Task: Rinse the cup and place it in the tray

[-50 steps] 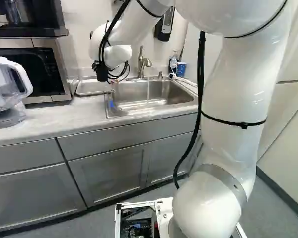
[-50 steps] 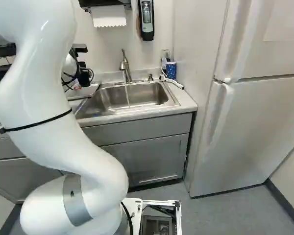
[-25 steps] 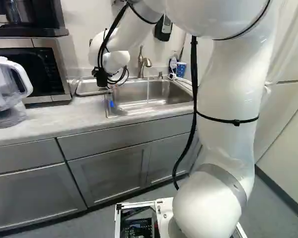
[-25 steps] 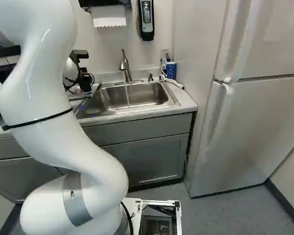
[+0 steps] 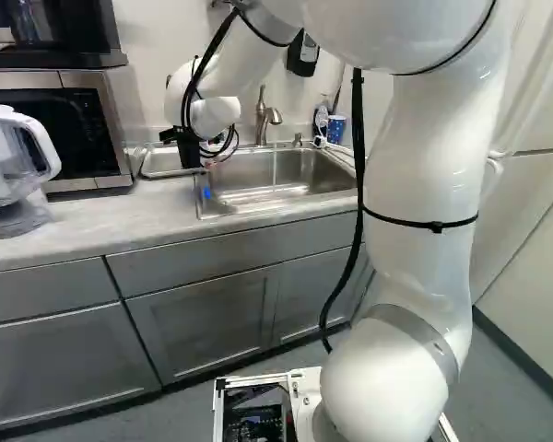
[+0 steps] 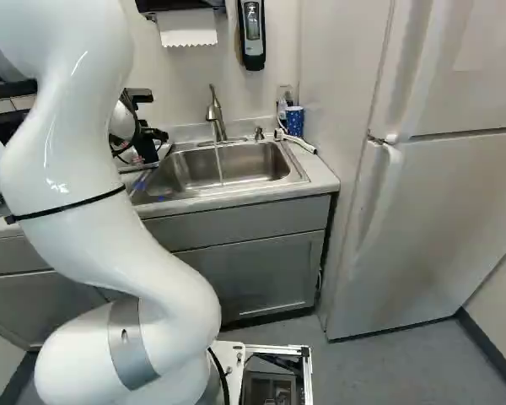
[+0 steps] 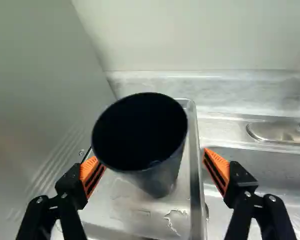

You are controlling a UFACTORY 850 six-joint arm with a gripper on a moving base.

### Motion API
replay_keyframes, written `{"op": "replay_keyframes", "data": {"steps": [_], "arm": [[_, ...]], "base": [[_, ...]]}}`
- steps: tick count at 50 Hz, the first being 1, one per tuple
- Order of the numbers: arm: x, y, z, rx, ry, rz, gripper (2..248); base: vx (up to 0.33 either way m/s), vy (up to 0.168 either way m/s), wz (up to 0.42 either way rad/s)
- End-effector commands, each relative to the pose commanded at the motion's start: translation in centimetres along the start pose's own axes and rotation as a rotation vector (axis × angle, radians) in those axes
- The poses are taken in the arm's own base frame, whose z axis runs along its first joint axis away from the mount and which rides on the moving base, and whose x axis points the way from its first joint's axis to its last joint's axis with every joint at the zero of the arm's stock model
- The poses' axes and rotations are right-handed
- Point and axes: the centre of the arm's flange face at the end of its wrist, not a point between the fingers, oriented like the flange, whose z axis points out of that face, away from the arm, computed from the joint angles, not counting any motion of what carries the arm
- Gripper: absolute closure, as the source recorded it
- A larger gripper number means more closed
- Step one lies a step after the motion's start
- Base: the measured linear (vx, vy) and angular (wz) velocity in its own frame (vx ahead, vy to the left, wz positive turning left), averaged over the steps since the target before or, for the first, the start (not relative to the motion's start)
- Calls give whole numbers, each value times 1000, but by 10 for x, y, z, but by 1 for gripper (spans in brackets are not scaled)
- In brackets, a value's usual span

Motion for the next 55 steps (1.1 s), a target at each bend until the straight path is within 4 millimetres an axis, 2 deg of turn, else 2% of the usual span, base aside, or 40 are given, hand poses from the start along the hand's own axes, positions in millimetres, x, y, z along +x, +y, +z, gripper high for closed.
{"op": "replay_keyframes", "data": {"steps": [1, 2, 14, 55], "arm": [[0, 0, 0, 0, 0, 0, 21], [0, 0, 0, 0, 0, 0, 3], [4, 0, -3, 1, 8, 1, 3], [40, 0, -34, 8, 87, 9, 3]], "base": [[0, 0, 0], [0, 0, 0], [0, 0, 0], [0, 0, 0]]}}
